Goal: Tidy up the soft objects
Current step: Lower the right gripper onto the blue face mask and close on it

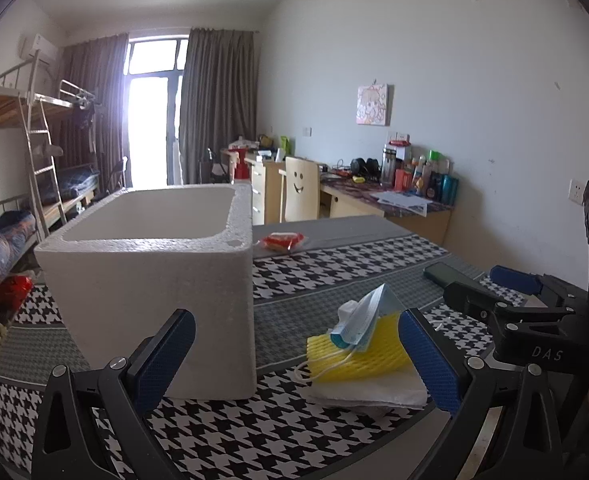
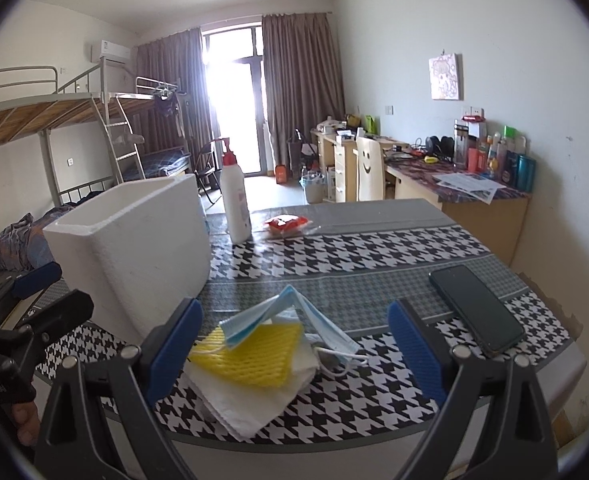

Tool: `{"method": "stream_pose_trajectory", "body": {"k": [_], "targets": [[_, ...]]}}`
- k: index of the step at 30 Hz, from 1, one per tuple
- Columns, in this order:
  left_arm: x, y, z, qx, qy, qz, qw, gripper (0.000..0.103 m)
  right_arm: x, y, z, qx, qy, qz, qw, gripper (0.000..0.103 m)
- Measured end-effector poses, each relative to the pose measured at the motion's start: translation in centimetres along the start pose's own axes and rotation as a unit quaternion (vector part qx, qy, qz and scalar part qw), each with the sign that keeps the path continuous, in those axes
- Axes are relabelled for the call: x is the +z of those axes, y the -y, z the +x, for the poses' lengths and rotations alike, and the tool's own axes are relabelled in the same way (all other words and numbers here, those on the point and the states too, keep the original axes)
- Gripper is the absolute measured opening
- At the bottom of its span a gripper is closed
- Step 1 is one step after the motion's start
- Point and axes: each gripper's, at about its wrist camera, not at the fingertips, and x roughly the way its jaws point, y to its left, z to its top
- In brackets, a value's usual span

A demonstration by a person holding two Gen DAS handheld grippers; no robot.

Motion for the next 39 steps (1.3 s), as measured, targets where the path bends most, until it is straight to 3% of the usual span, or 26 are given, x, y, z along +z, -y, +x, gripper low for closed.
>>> {"method": "stream_pose_trajectory", "body": {"k": [22,29,39], "targets": [[-1.1,1.2,4.0,-0.01,-0.043,0.014,0.9989,0.102,0.1,0.8,4.5,0.024,-0.061,0.01,0.998,0.096],[-1.6,2.3,5.0,-0.022,-0.054,0.027,0.9979,0.102,0.3,0.9,6.3,0.039,-0.092,0.009,0.995,0.082],[-2.7,4.2,6.3,-0.031,-0.071,0.061,0.9951,0.102,0.7,1.1,7.4,0.065,-0.106,0.013,0.992,0.075]]}}
